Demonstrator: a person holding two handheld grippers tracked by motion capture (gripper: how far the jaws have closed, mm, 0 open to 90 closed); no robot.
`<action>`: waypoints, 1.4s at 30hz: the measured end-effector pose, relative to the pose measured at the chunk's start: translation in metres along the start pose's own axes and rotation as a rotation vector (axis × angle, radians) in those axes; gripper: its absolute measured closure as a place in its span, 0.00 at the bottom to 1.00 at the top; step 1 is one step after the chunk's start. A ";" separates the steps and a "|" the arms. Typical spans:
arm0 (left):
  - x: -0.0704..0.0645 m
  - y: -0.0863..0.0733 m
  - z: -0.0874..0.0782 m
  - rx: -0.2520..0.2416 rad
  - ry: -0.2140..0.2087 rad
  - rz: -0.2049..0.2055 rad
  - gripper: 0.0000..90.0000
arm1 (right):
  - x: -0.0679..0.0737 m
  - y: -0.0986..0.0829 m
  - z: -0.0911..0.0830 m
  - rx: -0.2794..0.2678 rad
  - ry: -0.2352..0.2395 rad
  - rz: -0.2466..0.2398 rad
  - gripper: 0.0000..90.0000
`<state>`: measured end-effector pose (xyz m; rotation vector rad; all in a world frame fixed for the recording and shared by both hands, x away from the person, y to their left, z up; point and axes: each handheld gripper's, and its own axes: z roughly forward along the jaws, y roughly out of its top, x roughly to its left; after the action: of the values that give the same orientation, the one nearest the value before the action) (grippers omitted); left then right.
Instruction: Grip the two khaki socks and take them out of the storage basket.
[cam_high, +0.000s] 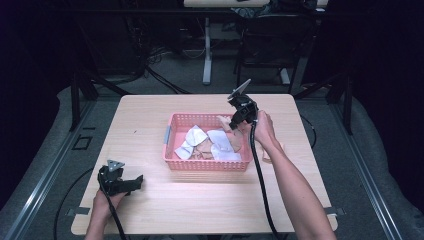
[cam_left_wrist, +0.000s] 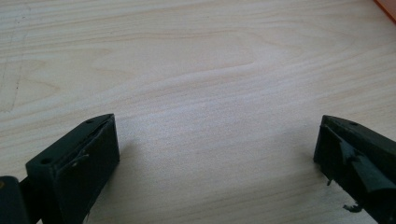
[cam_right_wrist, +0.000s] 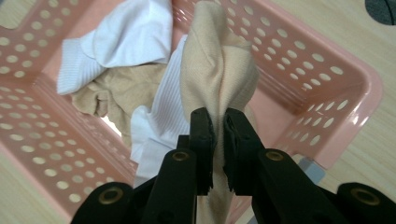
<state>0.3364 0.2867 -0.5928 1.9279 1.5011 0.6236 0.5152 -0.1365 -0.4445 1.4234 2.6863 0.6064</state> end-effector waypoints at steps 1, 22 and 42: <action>0.000 0.000 0.000 0.000 0.000 0.000 0.00 | 0.001 0.001 -0.004 -0.004 0.006 -0.001 0.91; 0.000 0.000 0.000 0.001 -0.001 0.001 0.00 | -0.001 -0.005 -0.061 -0.064 -0.006 -0.029 0.91; 0.000 0.000 -0.001 0.002 0.000 0.001 0.00 | -0.043 -0.044 -0.095 -0.090 -0.043 0.041 0.91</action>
<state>0.3359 0.2870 -0.5926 1.9299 1.5017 0.6228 0.4843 -0.2236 -0.3786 1.4552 2.5679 0.6820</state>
